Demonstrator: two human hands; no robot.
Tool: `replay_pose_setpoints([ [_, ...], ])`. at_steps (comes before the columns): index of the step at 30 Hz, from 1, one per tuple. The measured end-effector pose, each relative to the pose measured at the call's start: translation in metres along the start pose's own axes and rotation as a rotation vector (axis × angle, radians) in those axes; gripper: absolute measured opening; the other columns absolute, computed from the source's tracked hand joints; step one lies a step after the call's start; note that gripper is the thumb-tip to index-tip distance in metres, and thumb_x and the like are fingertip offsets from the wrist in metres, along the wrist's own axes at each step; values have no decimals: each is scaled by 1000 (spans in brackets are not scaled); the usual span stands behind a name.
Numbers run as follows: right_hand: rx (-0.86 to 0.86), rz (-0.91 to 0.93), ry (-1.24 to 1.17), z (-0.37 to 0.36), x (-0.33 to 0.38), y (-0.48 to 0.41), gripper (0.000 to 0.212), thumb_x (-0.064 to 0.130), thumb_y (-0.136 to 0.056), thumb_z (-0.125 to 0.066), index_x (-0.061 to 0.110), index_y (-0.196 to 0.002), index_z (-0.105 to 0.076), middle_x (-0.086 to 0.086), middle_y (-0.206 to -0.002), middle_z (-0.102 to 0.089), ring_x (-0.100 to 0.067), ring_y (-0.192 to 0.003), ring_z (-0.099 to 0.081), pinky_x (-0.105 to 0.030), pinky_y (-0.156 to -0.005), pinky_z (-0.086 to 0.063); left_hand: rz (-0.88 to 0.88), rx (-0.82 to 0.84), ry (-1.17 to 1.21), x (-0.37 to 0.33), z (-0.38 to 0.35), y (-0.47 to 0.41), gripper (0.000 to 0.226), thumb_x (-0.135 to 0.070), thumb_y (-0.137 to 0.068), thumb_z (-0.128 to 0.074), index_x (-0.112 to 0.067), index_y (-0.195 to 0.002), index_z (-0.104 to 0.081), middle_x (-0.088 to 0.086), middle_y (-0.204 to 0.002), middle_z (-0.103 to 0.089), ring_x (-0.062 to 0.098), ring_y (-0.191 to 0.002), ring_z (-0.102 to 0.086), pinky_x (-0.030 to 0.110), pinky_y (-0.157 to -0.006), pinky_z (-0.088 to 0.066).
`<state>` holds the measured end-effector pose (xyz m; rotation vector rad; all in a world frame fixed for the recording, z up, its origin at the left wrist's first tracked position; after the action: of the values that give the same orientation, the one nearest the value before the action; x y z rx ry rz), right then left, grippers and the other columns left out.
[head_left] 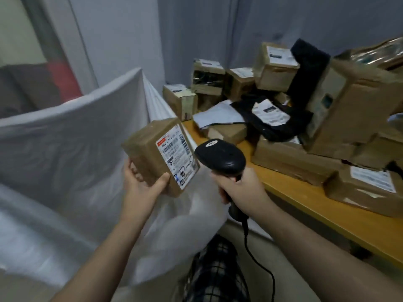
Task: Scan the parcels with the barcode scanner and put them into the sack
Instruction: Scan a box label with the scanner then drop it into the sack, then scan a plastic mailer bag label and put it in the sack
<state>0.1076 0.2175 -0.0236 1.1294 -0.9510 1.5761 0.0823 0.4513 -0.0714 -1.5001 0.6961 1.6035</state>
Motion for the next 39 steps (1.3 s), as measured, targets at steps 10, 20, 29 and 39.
replay_pose_setpoints([
  [10, 161, -109, 369, -97, -113, -77, 20, 26, -88, -68, 28, -74, -54, 8, -56, -55, -4, -47, -56, -22, -47, -47, 252, 426, -1200, 172, -10, -87, 108, -70, -66, -62, -22, -149, -13, 12, -139, -42, 32, -125, -46, 44, -102, -41],
  [20, 267, -147, 549, -114, -189, -95, 24, 26, -88, -65, 25, -74, -45, 7, -57, -46, -6, -51, -47, -20, -51, -36, 318, 567, -1342, 290, -43, -95, 74, -48, -89, -56, -14, -146, -23, 17, -134, -43, 35, -122, -48, 39, -98, -39],
  [29, 183, -119, 548, -107, -169, -92, 27, 22, -87, -64, 24, -72, -43, 6, -60, -46, -5, -54, -45, -12, -50, -36, 147, 482, -1244, 240, -48, -95, 50, -32, -96, -49, -11, -139, -35, 14, -130, -46, 33, -118, -47, 41, -94, -41],
  [39, -62, -52, 351, -21, -97, -44, 26, 27, -84, -73, 21, -102, -55, 2, -82, -65, -16, -80, -63, -32, -74, -52, -225, 270, -725, 51, -76, -60, 52, -27, -94, -55, -16, -143, -40, 5, -140, -47, 21, -125, -47, 33, -100, -39],
])
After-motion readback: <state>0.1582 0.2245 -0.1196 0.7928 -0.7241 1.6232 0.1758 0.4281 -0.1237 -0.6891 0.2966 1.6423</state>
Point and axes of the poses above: each hand's wrist, its own y-axis away from the middle knuckle, its own z-axis out of the back of the hand, x = y × z, the point moved 7 cm from there along -y, towards the middle knuckle
